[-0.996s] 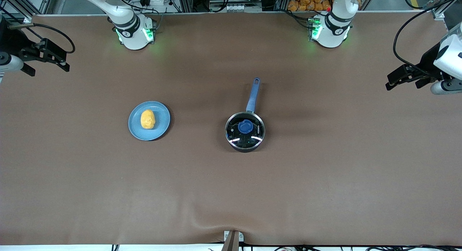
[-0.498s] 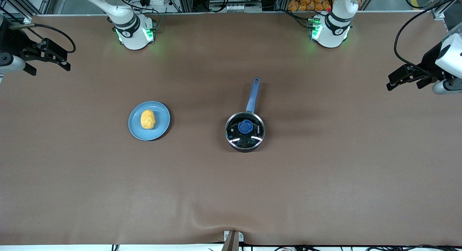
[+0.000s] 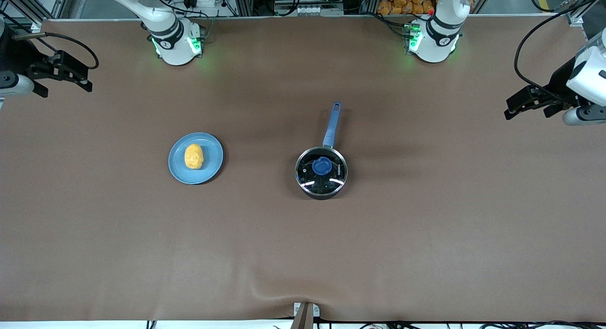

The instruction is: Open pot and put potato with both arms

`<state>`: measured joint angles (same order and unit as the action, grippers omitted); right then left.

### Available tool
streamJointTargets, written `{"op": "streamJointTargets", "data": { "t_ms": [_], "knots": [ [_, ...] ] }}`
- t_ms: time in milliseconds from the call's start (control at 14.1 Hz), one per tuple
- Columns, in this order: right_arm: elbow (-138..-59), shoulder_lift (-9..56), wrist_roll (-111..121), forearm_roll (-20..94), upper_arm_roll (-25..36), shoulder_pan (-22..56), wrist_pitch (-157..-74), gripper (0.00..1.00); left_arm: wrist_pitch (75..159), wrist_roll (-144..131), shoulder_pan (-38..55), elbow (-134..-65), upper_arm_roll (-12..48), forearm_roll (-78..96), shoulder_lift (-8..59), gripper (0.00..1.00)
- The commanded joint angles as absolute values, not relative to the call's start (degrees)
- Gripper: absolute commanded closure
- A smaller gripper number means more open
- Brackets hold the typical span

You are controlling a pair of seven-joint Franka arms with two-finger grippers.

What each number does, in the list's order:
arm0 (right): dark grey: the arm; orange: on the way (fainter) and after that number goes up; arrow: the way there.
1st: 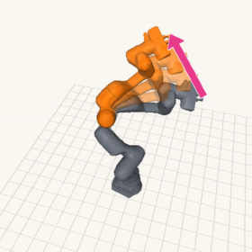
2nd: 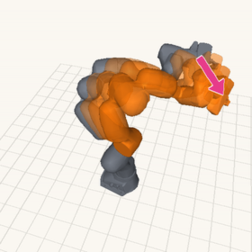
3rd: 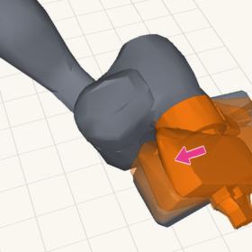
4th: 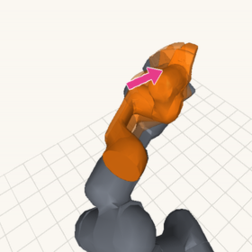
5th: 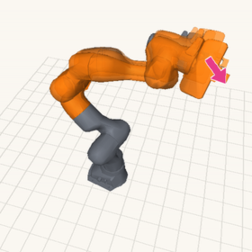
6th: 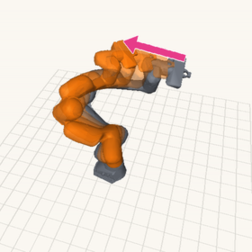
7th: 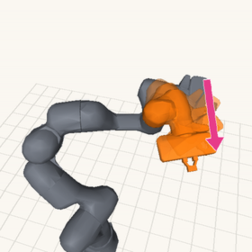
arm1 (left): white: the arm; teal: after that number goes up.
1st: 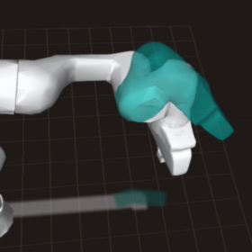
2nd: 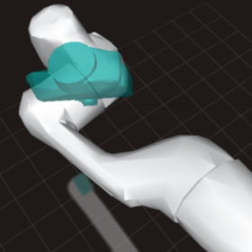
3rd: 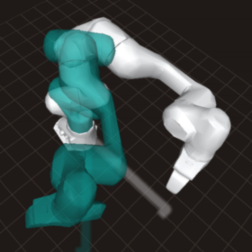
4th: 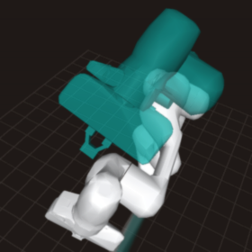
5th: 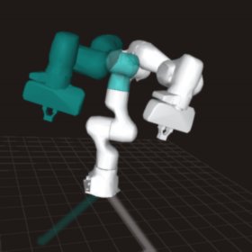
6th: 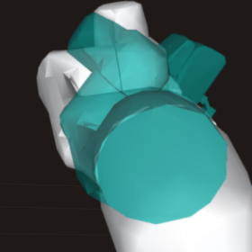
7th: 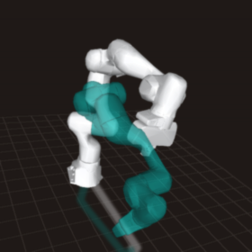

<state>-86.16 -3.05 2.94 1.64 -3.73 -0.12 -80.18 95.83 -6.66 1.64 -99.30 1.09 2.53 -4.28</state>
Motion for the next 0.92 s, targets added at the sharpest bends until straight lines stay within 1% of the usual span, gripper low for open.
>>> {"op": "streamJointTargets", "data": {
  "t_ms": [0, 142, 213, 427, 569, 640, 853],
  "knots": [
    [-87.01, -3.96, 2.72, 2.46, -3.60, -0.53, -79.98, 0.00, 95.54, -5.98, 1.32, -98.35, 1.49, 4.04, -3.87, 0.00],
    [-87.01, -3.96, 2.72, 2.46, -3.60, -0.44, -79.98, 0.00, 95.54, -6.85, 1.67, -98.35, 1.76, 4.04, -3.69, 0.00],
    [-87.01, -3.96, 2.72, 2.46, -3.60, -0.44, -79.98, 0.00, 95.62, -8.33, 2.28, -98.26, 2.98, 4.13, -3.17, 0.00],
    [-87.01, -3.96, 2.72, 2.37, -3.60, -0.44, -79.98, 0.00, 97.55, -19.21, 3.78, -96.78, 10.61, 3.96, 1.39, 0.00],
    [-87.01, -3.96, 2.73, 2.46, -3.60, -0.44, -79.98, 0.00, 98.35, -29.56, 5.26, -92.66, 16.14, 3.26, 7.00, 0.00],
    [-87.01, -3.96, 2.81, 2.46, -3.60, -0.44, -79.98, 0.00, 98.35, -34.32, 6.84, -90.29, 17.39, 2.47, 9.99, 0.00],
    [-87.01, -3.96, 2.73, 2.46, -3.60, -0.35, -79.89, 0.00, 100.01, -41.12, 12.73, -84.74, 17.58, 1.32, 18.17, 0.00]
  ]
}}
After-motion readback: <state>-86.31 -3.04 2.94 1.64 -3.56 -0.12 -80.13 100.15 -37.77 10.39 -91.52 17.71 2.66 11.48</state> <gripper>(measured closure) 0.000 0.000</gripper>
